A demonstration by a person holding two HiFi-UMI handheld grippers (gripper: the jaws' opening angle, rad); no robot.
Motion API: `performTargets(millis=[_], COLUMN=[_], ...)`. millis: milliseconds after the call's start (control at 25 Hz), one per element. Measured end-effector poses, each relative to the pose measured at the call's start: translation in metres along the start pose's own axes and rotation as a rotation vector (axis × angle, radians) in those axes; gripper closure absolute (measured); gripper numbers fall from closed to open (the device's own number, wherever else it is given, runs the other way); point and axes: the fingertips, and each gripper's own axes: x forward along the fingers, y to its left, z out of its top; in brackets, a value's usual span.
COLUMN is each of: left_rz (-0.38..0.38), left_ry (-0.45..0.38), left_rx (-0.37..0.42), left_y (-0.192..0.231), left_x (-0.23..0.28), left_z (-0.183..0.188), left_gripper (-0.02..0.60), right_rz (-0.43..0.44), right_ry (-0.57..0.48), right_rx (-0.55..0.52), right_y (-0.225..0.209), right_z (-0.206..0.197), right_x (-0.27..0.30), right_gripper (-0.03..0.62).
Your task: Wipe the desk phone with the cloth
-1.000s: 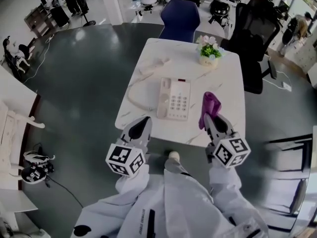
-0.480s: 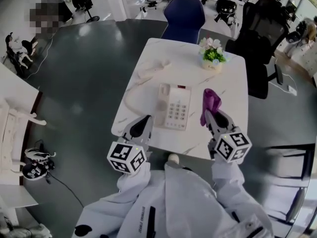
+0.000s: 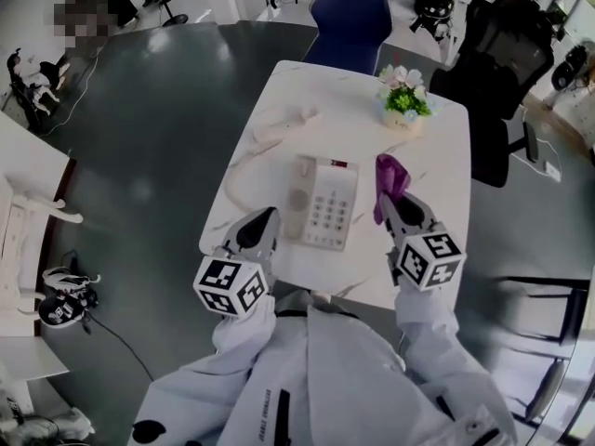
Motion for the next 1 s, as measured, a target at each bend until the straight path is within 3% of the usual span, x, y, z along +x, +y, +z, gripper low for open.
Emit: performTargets(millis=[400,840,1000], left_rz=[0.017,-0.002,-0.019], left_ry=[0.089,0.159,0.175], left_rx=[-0.042,-0.081,-0.096], left_y=[0.028,0.046,0.044], left_x=[0.035,0.069,0.076], left_z=[-0.019,-0.031,-0.038], left_gripper=[0.583,0.583,0.583], right_rz=[-0.022,-0.013,0.012], right_ry=[0.088,0.168,0.184], right_rx=[-0.065,-0.247,-0.265], right_y=[-0.021,-0.019,-0.014], right_z=[-0.011,-0.021,-0.028], right_x=[0.058,0.099,0.109], right_gripper=[0.559,0.558,0.557])
